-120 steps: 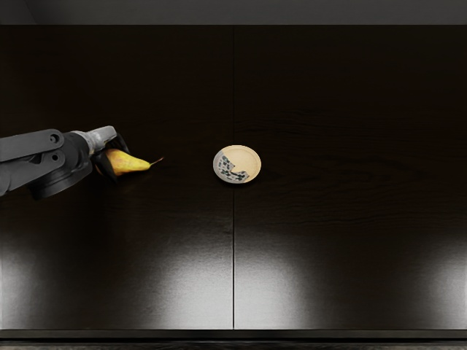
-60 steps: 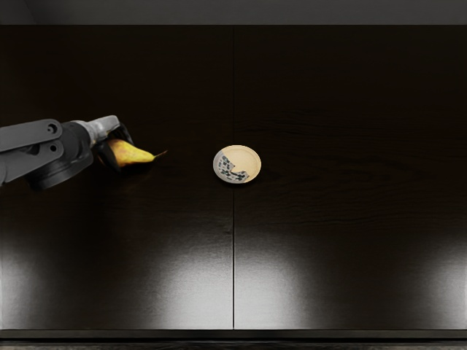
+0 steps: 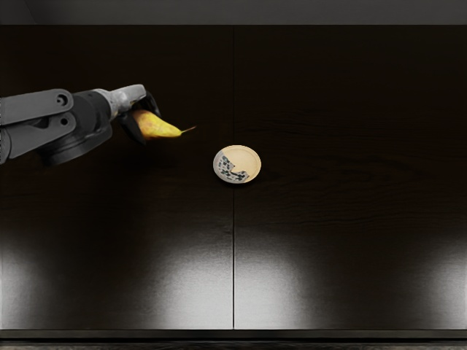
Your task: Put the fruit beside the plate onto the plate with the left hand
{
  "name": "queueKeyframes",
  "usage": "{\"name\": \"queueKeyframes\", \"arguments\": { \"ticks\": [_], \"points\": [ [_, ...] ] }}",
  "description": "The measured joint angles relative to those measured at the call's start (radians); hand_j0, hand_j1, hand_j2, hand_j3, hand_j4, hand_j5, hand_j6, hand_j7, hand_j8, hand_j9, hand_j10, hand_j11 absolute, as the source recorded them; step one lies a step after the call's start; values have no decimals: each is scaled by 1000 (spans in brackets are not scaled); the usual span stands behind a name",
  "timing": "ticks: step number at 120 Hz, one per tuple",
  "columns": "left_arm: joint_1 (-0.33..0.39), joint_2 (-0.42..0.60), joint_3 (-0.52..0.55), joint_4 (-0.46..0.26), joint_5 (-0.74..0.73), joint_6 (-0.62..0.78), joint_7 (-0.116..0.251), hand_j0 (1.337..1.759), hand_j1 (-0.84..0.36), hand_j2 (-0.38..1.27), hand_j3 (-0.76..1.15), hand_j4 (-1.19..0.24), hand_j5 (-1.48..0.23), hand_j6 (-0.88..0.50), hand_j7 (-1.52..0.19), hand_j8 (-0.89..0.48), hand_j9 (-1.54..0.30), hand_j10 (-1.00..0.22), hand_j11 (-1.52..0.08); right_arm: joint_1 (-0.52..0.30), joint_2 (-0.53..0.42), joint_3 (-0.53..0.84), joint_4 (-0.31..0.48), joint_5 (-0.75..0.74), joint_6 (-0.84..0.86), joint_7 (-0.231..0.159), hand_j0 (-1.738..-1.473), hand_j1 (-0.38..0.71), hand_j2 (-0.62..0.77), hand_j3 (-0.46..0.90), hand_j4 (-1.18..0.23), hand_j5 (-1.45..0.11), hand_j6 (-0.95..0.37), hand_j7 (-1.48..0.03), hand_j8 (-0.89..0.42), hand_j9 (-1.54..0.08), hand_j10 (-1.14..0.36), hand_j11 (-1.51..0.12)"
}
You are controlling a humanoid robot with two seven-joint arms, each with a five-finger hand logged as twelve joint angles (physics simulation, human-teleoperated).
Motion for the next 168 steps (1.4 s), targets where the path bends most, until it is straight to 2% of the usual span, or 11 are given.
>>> {"name": "queueKeyframes", "arguments": {
  "ticks": [11, 36, 46, 58, 82, 108, 144, 159, 168],
  "points": [
    [-18, -27, -1, -6, -10, -3, 0, 1653, -220, 120, 0, -489, -829, -339, -785, -325, -790, -492, -801, 0, 0, 0, 0, 0, 0, 0, -1658, -349, 0, 0, 0, 0, 0, 0, 0, 0, 0, 0],
    [-54, -102, -2, -9, -45, -5, 0, 1654, -236, 194, 0, -495, -822, -337, -792, -333, -793, -492, -800, 0, 0, 0, 0, 0, 0, 0, -1658, -349, 0, 0, 0, 0, 0, 0, 0, 0, 0, 0],
    [-69, -124, -2, -9, -58, -5, 0, 1654, -229, 146, 0, -519, -818, -343, -792, -341, -789, -498, -798, 0, 0, 0, 0, 0, -1, 0, -1658, -349, 0, 0, 0, 0, 0, 0, 0, 0, 0, 0],
    [-80, -155, -2, -9, -75, -6, 0, 1654, -252, 226, 0, -533, -828, -328, -803, -327, -789, -489, -799, 0, 0, 0, 0, 0, -2, 0, -1658, -349, 0, 0, 0, 0, 0, 0, 0, 0, 0, 0],
    [-95, -224, -4, -8, -98, -6, 0, 1654, -262, 233, 0, -540, -852, -318, -823, -309, -808, -475, -819, 0, 0, 0, 0, 0, -3, 0, -1658, -349, 0, 0, 0, 0, 0, 0, 0, 0, 0, 0],
    [-92, -297, -5, 3, -118, -7, 1, 1653, -290, 281, 0, -537, -883, -292, -829, -285, -828, -441, -837, 0, 0, 0, 0, 0, -3, 0, -1658, -349, 0, 0, 0, 0, 0, 0, 0, 0, 0, 0],
    [-82, -341, -2, 44, -118, -4, 1, 1651, -319, 343, 0, -538, -901, -279, -840, -256, -844, -423, -854, 0, 0, 0, 0, 0, -3, 0, -1658, -349, 0, 0, 0, 0, 0, 0, 0, 0, 0, 0],
    [-64, -344, 1, 74, -113, -4, 1, 1651, -311, 343, 0, -546, -906, -280, -843, -272, -842, -429, -857, 1, 0, 0, 0, 0, -3, 0, -1658, -349, 0, 0, 0, 0, 0, 0, 0, 0, 0, 0],
    [-62, -343, 2, 86, -110, -4, 1, 1651, -282, 259, 0, -563, -904, -292, -835, -284, -840, -441, -857, 1, 0, 0, 0, 0, -2, 0, -1658, -349, 0, 0, 0, 0, 0, 0, 0, 0, 0, 0]
  ]
}}
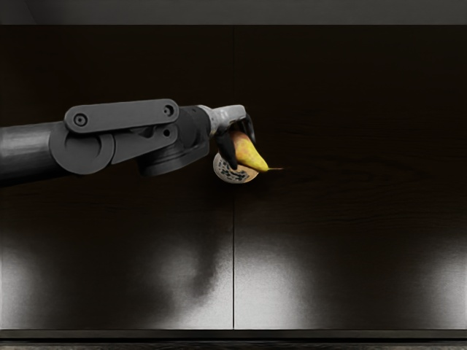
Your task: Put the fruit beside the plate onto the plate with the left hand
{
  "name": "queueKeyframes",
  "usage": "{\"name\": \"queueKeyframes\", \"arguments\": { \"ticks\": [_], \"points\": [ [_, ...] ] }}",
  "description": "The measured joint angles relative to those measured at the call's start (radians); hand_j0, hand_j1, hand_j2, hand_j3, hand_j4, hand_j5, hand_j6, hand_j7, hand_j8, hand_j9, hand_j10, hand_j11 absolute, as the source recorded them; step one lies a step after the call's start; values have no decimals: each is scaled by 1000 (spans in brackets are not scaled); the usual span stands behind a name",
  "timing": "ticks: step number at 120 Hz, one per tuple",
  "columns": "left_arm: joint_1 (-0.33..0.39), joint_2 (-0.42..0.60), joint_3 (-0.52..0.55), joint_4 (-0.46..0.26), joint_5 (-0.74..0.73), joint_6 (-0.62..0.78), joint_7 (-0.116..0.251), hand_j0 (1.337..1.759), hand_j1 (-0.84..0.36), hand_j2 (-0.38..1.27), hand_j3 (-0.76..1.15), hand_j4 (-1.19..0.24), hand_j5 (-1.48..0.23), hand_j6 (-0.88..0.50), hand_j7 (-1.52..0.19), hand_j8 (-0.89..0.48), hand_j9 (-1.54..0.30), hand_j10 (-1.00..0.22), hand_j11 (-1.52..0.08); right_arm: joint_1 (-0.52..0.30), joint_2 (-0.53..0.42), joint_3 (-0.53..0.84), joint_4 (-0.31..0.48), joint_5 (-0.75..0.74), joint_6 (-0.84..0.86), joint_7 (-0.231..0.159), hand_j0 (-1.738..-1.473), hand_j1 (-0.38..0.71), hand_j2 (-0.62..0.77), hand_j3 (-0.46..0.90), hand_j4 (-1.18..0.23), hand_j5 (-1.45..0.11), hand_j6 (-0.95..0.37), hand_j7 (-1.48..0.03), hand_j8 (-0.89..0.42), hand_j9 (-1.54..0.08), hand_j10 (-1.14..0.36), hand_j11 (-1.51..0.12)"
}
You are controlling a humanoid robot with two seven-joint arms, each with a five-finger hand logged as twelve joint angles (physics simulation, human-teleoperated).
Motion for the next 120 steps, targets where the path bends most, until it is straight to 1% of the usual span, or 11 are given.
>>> {"name": "queueKeyframes", "arguments": {
  "ticks": [28, 41, 49, 61, 76, 105, 120],
  "points": [
    [6, -7, 4, 29, 5, 1, 0, 1651, -246, 205, 0, -596, -885, -320, -827, -306, -844, -465, -858, 0, 0, 0, 0, 0, 1, 0, -1658, -349, 0, 0, 0, 0, 0, 0, 0, 0, 0, 0],
    [11, -22, 4, 43, 5, 3, 0, 1652, -236, 216, 0, -599, -871, -338, -818, -317, -831, -487, -845, 0, 0, 0, 0, 0, 1, 0, -1658, -349, 0, 0, 0, 0, 0, 0, 0, 0, 0, 0],
    [30, -35, -1, 55, 4, 23, -1, 1653, -205, 214, 0, -549, -786, -352, -747, -331, -755, -465, -766, 0, 0, 0, 0, 0, 1, 0, -1658, -349, 0, 0, 0, 0, 0, 0, 0, 0, 0, 0],
    [31, -37, -4, 64, 0, 64, -1, 1655, -114, 170, 0, -442, -618, -321, -594, -308, -599, -391, -606, 0, 0, 0, 0, 0, 1, 0, -1658, -349, 0, 0, 0, 0, 0, 0, 0, 0, 0, 0],
    [31, -35, -7, 68, -5, 85, -1, 1657, -41, 116, 0, -356, -487, -291, -474, -284, -476, -329, -480, 0, 0, 0, 0, 0, 2, 0, -1658, -349, 0, 0, 0, 0, 0, 0, 0, 0, 0, 0],
    [27, -28, -13, 66, -9, 95, -1, 1658, 25, 71, 0, -281, -372, -262, -368, -260, -368, -273, -369, 0, 0, 0, 0, 0, 3, 0, -1658, -349, 0, 0, 0, 0, 0, 0, 0, 0, 0, 0],
    [21, -15, -30, 45, -11, 96, -1, 1658, 40, 62, 0, -264, -346, -254, -344, -253, -344, -260, -345, 0, 0, 0, 0, 0, 3, 0, -1658, -349, 0, 0, 0, 0, 0, 0, 0, 0, 0, 0]
  ]
}}
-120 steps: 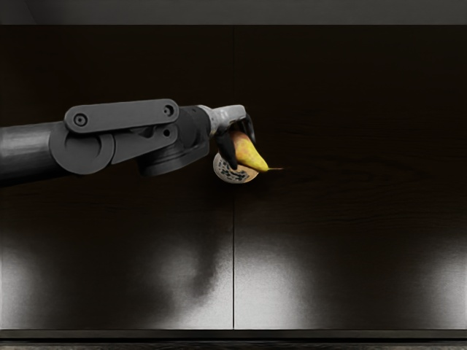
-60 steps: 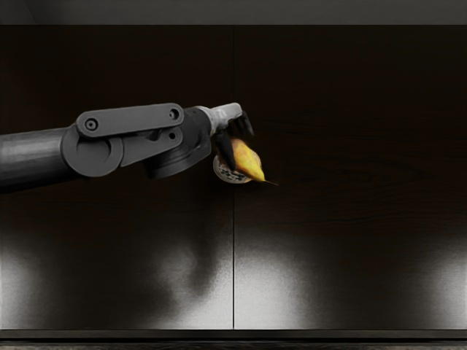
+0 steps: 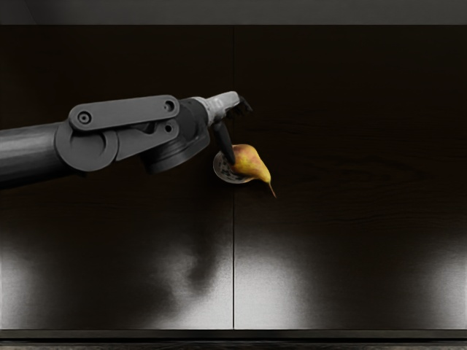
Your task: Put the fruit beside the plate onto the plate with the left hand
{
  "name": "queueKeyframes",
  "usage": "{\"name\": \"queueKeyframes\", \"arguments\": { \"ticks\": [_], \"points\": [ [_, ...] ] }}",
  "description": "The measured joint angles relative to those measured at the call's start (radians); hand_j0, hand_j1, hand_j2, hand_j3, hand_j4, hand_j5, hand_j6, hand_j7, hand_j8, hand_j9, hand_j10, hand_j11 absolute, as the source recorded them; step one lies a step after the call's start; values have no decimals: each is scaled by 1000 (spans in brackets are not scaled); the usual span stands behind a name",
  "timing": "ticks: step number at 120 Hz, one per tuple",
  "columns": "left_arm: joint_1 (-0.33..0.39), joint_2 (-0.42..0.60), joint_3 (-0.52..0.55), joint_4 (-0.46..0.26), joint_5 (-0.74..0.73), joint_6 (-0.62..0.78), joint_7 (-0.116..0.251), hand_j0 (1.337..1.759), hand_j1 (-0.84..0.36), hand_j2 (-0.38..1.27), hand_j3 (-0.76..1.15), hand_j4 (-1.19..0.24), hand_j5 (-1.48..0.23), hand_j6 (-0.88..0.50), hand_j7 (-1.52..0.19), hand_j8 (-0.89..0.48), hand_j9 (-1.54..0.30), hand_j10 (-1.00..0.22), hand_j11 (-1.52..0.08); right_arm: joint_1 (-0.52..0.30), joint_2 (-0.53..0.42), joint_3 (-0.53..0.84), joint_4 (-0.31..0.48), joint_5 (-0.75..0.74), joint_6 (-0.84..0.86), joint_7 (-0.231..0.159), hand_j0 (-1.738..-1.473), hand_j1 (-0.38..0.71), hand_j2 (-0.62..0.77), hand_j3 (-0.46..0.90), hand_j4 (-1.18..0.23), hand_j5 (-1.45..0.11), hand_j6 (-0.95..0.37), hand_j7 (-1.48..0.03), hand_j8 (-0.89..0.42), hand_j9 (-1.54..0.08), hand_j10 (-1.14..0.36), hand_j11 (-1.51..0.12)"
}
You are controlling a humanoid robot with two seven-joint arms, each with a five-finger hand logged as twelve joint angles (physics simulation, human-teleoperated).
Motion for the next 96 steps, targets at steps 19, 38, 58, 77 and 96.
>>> {"name": "queueKeyframes", "arguments": {
  "ticks": [19, 38, 58, 77, 96],
  "points": [
    [-3, 93, -40, -129, -52, -1, 0, 1658, 50, 55, 0, -254, -330, -249, -329, -249, -329, -252, -330, 0, 0, 0, 1, 0, 1, 0, -1658, -349, 0, 0, 0, 0, 0, 0, 0, 0, 0, 0],
    [6, 143, -78, -278, -163, -3, 0, 1658, 54, 52, 0, -249, -323, -247, -322, -247, -322, -248, -322, 0, 0, 0, 1, -1, 2, 0, -1658, -349, 0, 0, 0, 0, 0, 0, 0, 0, 0, 0],
    [18, 170, -172, -401, -419, -31, 0, 1658, 59, 50, 0, -244, -316, -243, -316, -243, -316, -243, -316, 1, 0, 1, 1, -1, 3, 0, -1658, -349, 0, 0, 0, 0, 0, 0, 0, 0, 0, 0],
    [171, 296, -343, -441, -693, -253, 0, 1658, 61, 49, 0, -242, -314, -241, -313, -241, -313, -241, -313, 1, 0, 1, 2, 0, 4, 0, -1658, -349, 0, 0, 0, 0, 0, 0, 0, 0, 0, 0],
    [411, 426, -562, -448, -869, -587, 0, 1658, 39, 52, 0, -259, -336, -259, -336, -259, -336, -259, -336, 4, 0, 1, 2, 0, 4, 0, -1658, -349, 0, 0, 0, 0, 0, 0, 0, 0, 0, 0]
  ]
}}
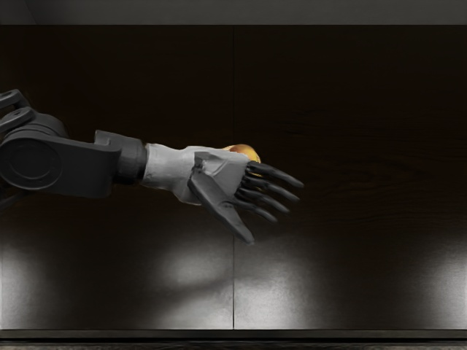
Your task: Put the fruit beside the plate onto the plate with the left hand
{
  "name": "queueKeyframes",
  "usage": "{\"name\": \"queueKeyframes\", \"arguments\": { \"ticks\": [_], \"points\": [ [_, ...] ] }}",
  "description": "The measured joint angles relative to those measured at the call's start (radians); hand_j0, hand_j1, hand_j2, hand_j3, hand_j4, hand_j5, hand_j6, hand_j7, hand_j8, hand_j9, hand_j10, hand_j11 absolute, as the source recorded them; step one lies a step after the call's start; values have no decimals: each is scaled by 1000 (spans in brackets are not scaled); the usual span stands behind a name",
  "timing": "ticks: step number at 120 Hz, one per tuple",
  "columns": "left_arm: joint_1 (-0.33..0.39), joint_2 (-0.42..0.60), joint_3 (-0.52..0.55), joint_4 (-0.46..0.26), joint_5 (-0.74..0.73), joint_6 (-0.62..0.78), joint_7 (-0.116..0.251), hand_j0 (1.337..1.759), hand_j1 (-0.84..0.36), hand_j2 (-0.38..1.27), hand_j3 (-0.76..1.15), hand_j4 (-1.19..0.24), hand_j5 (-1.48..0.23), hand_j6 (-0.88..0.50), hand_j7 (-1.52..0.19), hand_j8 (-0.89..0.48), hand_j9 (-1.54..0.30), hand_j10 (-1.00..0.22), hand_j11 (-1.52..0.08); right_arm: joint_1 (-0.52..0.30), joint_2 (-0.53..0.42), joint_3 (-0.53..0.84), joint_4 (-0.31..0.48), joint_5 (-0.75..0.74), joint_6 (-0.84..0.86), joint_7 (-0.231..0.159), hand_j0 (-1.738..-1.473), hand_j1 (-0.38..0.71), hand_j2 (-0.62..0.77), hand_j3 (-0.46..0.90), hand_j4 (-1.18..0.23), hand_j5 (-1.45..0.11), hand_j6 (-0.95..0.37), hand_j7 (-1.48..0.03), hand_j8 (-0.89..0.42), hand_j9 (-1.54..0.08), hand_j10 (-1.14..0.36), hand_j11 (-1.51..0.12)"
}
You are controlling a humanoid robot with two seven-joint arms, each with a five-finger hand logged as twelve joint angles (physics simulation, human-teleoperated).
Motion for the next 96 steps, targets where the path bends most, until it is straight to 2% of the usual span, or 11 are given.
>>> {"name": "queueKeyframes", "arguments": {
  "ticks": [13, 25, 39, 55, 74, 96],
  "points": [
    [23, 137, -80, 1, -37, -146, 0, 1658, 46, 51, 0, -253, -329, -253, -329, -253, -329, -253, -329, 1, 0, 0, 0, 0, 0, 0, -1658, -349, 0, 0, 0, 0, 0, 0, 0, 0, 0, 0],
    [60, 159, -108, 9, -52, -195, 0, 1658, 96, 43, 0, -211, -274, -211, -274, -211, -274, -211, -274, 2, 0, -1, 0, 0, 0, 0, -1658, -349, 0, 0, 0, 0, 0, 0, 0, 0, 0, 0],
    [129, 259, -119, 24, -152, -216, 0, 1658, 197, 26, 0, -127, -165, -127, -165, -127, -165, -127, -165, 3, 0, -1, 0, 0, 0, 0, -1658, -349, 0, 0, 0, 0, 0, 0, 0, 0, 0, 0],
    [225, 336, -122, 37, -239, -223, 0, 1658, 260, 15, 0, -74, -97, -73, -97, -73, -97, -74, -97, 4, 0, -1, 0, 0, 0, 0, -1658, -349, 0, 0, 0, 0, 0, 0, 0, 0, 0, 0],
    [265, 478, -116, 96, -292, -226, 0, 1658, 297, 9, 0, -42, -57, -41, -57, -41, -57, -42, -57, 6, 0, -1, 1, 0, 0, 0, -1658, -349, 0, 0, 0, 0, 0, 0, 0, 0, 0, 0],
    [279, 543, -113, 122, -304, -227, 0, 1658, 315, 5, 0, -25, -36, -24, -36, -25, -36, -26, -36, 8, 0, -1, 1, 0, 0, 0, -1658, -349, 0, 0, 0, 0, 0, 0, 0, 0, 0, 0]
  ]
}}
